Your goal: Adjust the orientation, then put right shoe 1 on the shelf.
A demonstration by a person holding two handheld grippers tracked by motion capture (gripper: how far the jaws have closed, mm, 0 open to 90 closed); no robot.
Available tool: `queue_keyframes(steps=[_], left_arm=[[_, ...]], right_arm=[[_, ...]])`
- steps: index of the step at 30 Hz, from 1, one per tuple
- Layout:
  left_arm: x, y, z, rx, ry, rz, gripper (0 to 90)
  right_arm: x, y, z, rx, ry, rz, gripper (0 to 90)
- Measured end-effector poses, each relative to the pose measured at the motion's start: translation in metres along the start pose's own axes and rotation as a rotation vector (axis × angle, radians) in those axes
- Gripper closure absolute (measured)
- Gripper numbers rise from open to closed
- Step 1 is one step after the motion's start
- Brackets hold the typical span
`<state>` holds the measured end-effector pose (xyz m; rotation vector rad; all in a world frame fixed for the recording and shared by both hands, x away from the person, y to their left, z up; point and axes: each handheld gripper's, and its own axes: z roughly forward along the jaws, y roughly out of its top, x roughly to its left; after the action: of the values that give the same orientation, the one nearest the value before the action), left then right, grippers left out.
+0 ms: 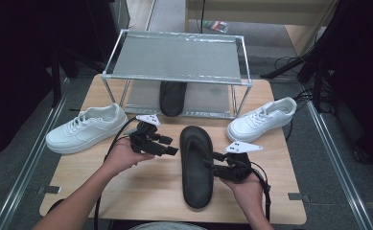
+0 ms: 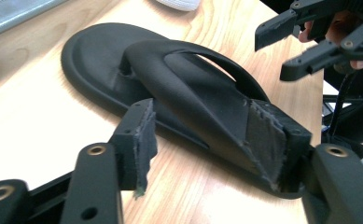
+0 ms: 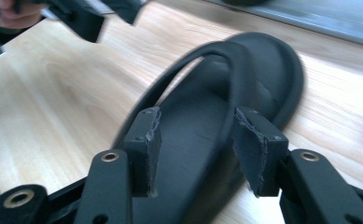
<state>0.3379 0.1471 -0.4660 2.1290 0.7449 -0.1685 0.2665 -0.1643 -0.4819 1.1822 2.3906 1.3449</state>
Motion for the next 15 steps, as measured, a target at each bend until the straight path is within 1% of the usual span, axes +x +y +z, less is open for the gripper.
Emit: queue_keyframes(steps=[1, 2, 3, 5, 6, 9, 11, 13, 14, 15], left_arm=[[0.001, 0.000, -0.001, 0.003, -0.009, -0.016, 40.7], [0.003, -0.001, -0.002, -0.002, -0.011, -0.024, 40.3], [0.004, -0.001, -0.004, 0.000, -0.014, -0.025, 39.8], [0.004, -0.002, -0.007, -0.012, -0.015, -0.029, 39.3], [0.005, -0.003, -0.007, -0.011, -0.012, -0.027, 38.9], [0.006, -0.005, -0.010, -0.013, -0.004, -0.025, 38.4], [0.007, -0.006, -0.012, -0.014, -0.001, -0.025, 38.3], [0.007, -0.006, -0.014, -0.025, 0.006, -0.025, 38.1], [0.007, -0.007, -0.014, -0.032, 0.010, -0.022, 37.9], [0.007, -0.007, -0.015, -0.037, 0.013, -0.019, 37.5]], right_arm=[[-0.001, -0.001, 0.000, -0.004, -0.006, 0.008, 51.5], [-0.002, -0.001, 0.000, -0.002, -0.019, 0.014, 51.2], [-0.003, -0.002, 0.001, -0.002, -0.026, 0.018, 50.4], [-0.004, -0.002, 0.004, 0.008, -0.037, 0.029, 50.0], [-0.004, -0.002, 0.006, 0.021, -0.029, 0.047, 49.4], [-0.004, -0.004, 0.011, 0.039, -0.049, 0.044, 48.2], [-0.005, -0.006, 0.016, 0.052, -0.059, 0.051, 48.2], [-0.006, -0.008, 0.021, 0.054, -0.074, 0.055, 48.3], [-0.006, -0.009, 0.023, 0.046, -0.080, 0.047, 48.6], [-0.006, -0.010, 0.025, 0.040, -0.085, 0.051, 49.1]])
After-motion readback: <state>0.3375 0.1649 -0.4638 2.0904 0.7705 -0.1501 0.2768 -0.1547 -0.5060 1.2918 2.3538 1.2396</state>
